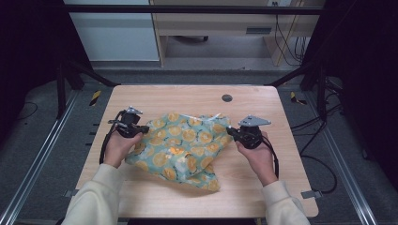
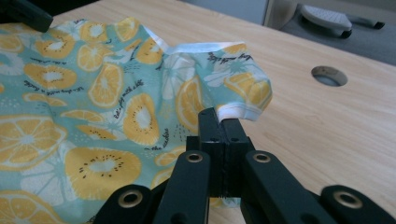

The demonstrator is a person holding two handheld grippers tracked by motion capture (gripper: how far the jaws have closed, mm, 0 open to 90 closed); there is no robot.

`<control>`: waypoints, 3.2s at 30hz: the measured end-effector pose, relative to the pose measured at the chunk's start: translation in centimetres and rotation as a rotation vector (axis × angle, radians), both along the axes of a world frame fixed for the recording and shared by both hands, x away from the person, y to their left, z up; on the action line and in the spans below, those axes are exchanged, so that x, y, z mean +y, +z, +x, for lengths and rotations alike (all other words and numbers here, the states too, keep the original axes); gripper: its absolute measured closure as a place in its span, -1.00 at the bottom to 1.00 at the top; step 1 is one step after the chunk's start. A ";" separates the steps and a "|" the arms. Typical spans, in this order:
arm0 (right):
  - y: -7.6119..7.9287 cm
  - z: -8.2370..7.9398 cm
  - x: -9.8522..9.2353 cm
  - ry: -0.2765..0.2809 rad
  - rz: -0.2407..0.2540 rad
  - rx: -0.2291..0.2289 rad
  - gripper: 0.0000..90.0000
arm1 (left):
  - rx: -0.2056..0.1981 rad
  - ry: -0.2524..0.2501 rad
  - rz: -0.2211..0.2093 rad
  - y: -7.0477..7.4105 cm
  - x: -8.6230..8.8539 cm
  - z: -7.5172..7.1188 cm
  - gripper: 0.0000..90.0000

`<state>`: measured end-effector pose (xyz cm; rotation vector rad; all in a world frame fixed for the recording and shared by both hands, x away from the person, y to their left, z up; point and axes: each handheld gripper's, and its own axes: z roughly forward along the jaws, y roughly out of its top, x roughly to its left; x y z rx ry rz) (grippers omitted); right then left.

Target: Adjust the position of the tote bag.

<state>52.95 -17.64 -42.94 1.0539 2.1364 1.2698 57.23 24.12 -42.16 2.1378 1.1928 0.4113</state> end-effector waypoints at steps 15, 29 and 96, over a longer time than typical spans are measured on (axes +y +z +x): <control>1.2 -0.6 -1.0 -0.012 0.013 -0.035 1.00 | -0.054 -0.008 -0.033 1.2 1.1 -1.0 1.00; 2.5 -1.0 -1.3 -0.033 0.038 -0.071 1.00 | -0.150 -0.004 -0.100 2.4 2.3 -3.1 1.00; 6.6 -6.6 -1.9 0.020 0.084 -0.205 1.00 | -0.384 -0.028 -0.159 4.6 4.2 -11.2 1.00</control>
